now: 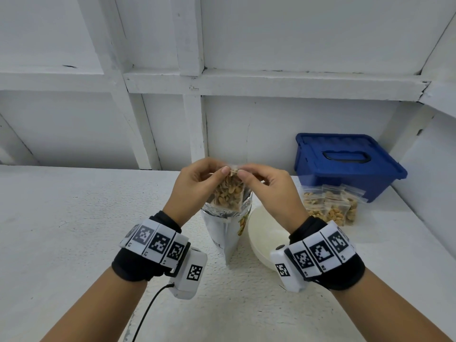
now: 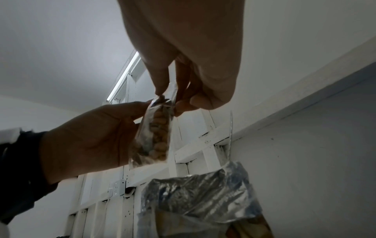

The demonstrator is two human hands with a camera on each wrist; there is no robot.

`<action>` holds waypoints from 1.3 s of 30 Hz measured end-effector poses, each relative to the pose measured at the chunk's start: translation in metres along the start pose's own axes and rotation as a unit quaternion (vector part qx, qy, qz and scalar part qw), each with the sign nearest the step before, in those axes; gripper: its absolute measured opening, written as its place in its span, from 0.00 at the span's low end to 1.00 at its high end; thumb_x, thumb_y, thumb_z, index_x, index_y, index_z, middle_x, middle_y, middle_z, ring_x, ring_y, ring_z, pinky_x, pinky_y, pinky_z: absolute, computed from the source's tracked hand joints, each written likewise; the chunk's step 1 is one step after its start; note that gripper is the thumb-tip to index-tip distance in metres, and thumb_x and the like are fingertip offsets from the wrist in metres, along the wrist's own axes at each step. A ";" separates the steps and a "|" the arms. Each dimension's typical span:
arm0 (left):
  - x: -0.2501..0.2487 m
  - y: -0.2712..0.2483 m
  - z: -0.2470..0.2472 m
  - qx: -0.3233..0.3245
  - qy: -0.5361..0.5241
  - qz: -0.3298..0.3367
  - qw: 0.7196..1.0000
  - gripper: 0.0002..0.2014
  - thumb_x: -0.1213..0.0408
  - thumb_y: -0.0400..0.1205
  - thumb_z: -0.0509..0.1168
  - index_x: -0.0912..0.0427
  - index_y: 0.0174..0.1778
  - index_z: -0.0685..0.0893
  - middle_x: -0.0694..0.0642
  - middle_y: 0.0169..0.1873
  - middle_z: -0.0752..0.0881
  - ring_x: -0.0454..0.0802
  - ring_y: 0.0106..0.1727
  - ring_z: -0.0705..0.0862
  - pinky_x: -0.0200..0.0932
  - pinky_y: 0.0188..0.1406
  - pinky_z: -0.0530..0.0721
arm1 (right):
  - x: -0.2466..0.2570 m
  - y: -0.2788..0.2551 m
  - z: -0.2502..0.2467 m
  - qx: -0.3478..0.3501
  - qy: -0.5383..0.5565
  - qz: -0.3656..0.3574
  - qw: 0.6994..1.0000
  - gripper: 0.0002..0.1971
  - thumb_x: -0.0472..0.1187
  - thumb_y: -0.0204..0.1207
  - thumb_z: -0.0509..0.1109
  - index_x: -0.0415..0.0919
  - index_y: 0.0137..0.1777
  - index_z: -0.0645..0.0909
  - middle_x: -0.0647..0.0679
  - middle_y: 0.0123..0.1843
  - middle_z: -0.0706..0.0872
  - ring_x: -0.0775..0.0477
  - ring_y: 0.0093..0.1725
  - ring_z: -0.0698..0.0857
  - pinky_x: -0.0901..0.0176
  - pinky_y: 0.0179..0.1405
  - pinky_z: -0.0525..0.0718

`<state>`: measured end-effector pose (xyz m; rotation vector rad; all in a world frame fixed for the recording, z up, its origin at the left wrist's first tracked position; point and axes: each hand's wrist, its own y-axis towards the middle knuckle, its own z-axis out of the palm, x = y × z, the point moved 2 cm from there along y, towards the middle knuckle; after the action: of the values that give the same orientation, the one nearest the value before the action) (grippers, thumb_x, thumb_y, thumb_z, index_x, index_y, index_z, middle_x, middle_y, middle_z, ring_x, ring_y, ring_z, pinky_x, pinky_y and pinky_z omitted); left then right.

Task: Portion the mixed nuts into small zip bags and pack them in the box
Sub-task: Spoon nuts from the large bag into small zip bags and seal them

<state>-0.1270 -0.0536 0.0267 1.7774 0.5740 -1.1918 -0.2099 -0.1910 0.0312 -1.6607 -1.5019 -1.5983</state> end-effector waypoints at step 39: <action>0.185 -0.041 -0.055 0.219 0.490 -0.303 0.787 0.34 0.47 0.80 0.62 0.57 0.79 0.60 0.58 0.81 0.53 0.54 0.82 0.53 0.51 0.79 0.58 | -0.175 -0.041 -0.204 -0.301 -0.244 0.241 0.890 0.13 0.40 0.81 0.62 0.33 0.50 0.84 0.34 0.44 0.88 0.33 0.47 0.85 0.44 0.54 0.83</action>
<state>-0.0517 -0.0035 -0.1487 2.7168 1.6837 -0.6983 -0.3012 -0.4201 -0.0829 -2.6797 -0.6590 -1.4981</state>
